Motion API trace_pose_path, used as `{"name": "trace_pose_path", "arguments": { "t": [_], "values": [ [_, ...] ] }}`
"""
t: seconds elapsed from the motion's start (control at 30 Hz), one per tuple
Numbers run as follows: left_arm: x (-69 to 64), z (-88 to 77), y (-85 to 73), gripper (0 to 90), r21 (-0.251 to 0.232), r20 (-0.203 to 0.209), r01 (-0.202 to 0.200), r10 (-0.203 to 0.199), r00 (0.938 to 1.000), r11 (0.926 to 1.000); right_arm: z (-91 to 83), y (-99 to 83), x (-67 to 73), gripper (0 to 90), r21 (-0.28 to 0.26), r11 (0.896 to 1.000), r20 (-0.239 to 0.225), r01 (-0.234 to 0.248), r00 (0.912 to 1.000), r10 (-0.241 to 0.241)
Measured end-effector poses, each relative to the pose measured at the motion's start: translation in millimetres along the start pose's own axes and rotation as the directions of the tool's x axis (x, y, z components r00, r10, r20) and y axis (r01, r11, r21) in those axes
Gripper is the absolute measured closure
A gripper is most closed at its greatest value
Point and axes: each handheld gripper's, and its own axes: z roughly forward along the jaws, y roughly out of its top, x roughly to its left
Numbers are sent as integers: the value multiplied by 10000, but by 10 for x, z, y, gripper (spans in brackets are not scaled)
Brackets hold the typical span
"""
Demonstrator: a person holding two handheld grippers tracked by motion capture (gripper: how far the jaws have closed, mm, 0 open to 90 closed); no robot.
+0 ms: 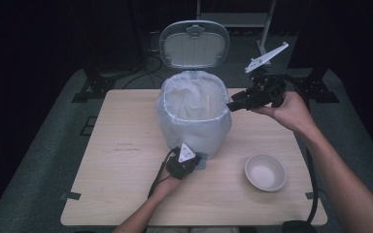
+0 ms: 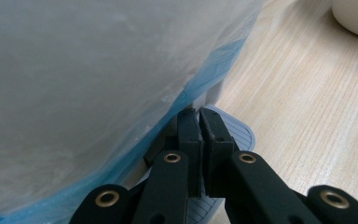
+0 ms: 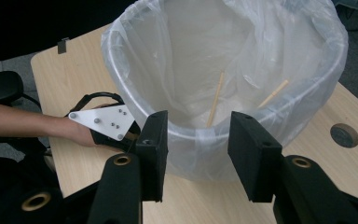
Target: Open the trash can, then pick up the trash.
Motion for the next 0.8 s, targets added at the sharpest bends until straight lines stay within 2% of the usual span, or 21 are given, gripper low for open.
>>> {"name": "trace_pose_path", "arguments": {
  "t": [0.57, 0.67, 0.8],
  "values": [
    [0, 0, 0, 883, 0, -1, 4, -4, 10000, 10000, -206, -566, -97, 524, -577, 9962, 70, -652, 9978, 657],
    [1, 0, -1, 883, -5, 0, 1, -1, 10000, 10000, -241, -762, -100, 515, -745, 9939, 27, -815, 9966, 819],
    [1, -3, 1, 883, 26, 7, 6, -6, 10000, 10000, -239, -895, -110, 508, -828, 9914, -21, -1010, 9949, 1012]
  ]
}}
